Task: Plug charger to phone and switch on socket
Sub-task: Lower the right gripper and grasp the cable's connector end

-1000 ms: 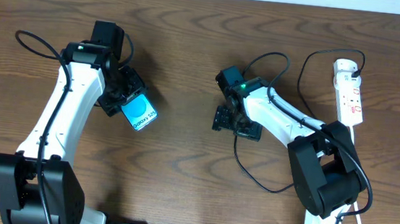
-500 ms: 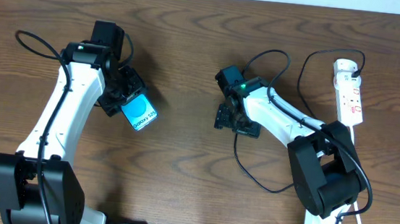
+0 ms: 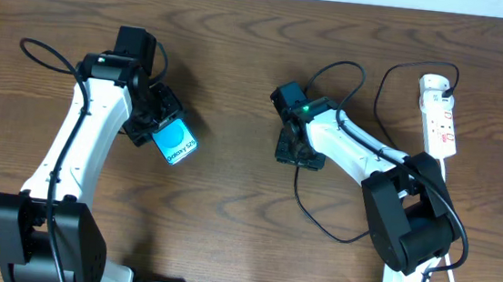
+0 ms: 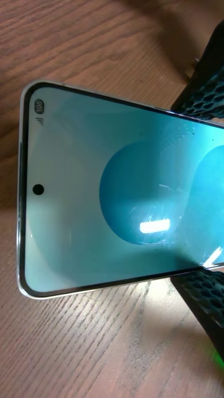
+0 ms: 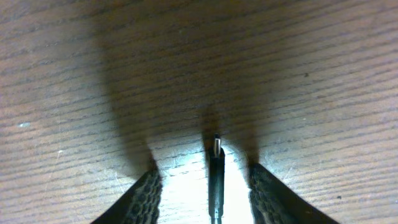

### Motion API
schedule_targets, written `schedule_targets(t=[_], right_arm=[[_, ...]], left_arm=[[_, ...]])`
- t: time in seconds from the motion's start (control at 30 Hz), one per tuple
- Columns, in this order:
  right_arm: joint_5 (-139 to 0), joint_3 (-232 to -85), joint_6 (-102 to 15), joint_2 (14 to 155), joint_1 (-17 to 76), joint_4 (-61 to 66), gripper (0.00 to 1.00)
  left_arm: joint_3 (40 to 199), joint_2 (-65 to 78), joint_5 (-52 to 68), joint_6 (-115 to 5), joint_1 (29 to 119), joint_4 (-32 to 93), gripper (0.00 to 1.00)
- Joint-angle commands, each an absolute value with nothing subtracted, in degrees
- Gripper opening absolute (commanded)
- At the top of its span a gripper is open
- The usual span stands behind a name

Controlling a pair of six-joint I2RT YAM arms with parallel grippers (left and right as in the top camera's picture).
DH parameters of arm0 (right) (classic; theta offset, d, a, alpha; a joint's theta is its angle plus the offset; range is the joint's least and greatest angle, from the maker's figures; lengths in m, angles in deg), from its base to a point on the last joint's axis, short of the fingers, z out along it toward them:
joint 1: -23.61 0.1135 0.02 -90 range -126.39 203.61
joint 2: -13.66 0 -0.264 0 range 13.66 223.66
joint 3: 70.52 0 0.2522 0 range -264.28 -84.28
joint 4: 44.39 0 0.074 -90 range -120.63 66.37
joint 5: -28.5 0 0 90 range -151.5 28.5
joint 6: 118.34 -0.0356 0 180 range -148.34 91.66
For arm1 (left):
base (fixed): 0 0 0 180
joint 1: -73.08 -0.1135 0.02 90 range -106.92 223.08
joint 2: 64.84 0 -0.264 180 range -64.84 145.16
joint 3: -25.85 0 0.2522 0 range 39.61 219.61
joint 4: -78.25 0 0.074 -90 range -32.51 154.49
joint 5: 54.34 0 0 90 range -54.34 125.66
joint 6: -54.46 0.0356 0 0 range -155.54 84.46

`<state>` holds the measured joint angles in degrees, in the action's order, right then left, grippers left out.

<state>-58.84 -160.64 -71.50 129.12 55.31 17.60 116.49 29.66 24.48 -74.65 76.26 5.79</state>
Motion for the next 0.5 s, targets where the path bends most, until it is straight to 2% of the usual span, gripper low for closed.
schedule_targets(t=[0.0,0.47], right_arm=[[-57.1,-160.2,-71.6,129.4,55.5,17.6,0.38],[-57.1,-160.2,-71.6,129.4,55.5,17.6,0.23]], left_arm=[[116.6,29.6,25.2,-74.1,76.4,5.6,0.07],[116.6,29.6,25.2,-74.1,76.4,5.6,0.07]])
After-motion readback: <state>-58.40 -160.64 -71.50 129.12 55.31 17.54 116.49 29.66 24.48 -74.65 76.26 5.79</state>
